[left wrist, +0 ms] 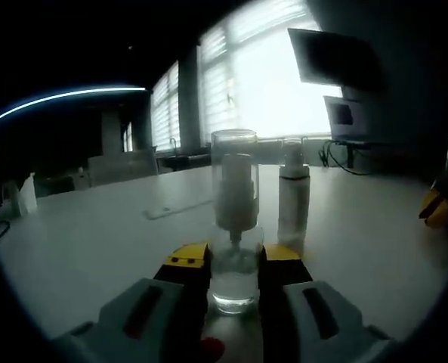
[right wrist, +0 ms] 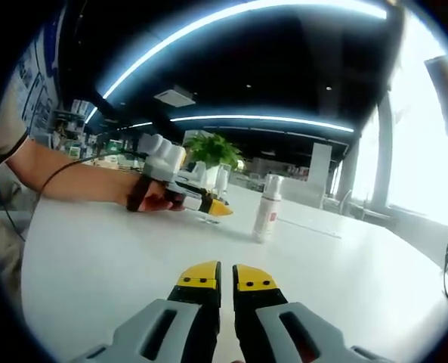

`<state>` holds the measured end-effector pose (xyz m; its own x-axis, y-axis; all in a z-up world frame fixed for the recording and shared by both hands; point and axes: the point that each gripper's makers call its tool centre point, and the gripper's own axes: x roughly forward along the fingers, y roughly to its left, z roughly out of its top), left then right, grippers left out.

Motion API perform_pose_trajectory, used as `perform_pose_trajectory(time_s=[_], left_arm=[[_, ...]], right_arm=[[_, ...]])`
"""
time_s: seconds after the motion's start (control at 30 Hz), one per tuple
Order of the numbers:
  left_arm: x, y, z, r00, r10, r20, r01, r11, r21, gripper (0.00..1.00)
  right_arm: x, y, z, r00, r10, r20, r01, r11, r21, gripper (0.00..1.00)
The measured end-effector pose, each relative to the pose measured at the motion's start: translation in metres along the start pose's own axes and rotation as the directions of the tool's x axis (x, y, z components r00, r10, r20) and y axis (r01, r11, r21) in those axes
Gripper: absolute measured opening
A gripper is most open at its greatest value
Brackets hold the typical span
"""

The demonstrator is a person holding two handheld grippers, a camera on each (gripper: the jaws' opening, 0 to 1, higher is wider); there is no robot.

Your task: Clamp pump bottle remove cover press pump head put on cover

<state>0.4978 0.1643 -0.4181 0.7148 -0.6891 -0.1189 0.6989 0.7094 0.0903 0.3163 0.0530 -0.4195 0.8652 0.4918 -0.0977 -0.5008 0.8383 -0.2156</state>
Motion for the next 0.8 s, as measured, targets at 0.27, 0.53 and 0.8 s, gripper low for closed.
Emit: perform_pose_trajectory(time_s=[0.27,0.53,0.8], left_arm=[[-0.010,-0.001,-0.005,0.999,-0.031,-0.013,0.030,0.997,-0.077,0.16],[-0.026,-0.027,0.008,0.997,-0.069,0.020,0.070,0.995,-0.071,0.15],[-0.042,-0.036,0.013,0.995,-0.089,0.041,0.091,0.994,-0.054,0.15]], right_arm=[[0.000,0.000,-0.001,1.000,0.001,-0.002,-0.001,1.000,-0.002,0.02],[0.001,-0.001,0.000,1.000,0.000,0.001,0.000,1.000,-0.003,0.02],[0.000,0.000,0.000,1.000,-0.001,0.003,0.001,1.000,-0.007,0.02]])
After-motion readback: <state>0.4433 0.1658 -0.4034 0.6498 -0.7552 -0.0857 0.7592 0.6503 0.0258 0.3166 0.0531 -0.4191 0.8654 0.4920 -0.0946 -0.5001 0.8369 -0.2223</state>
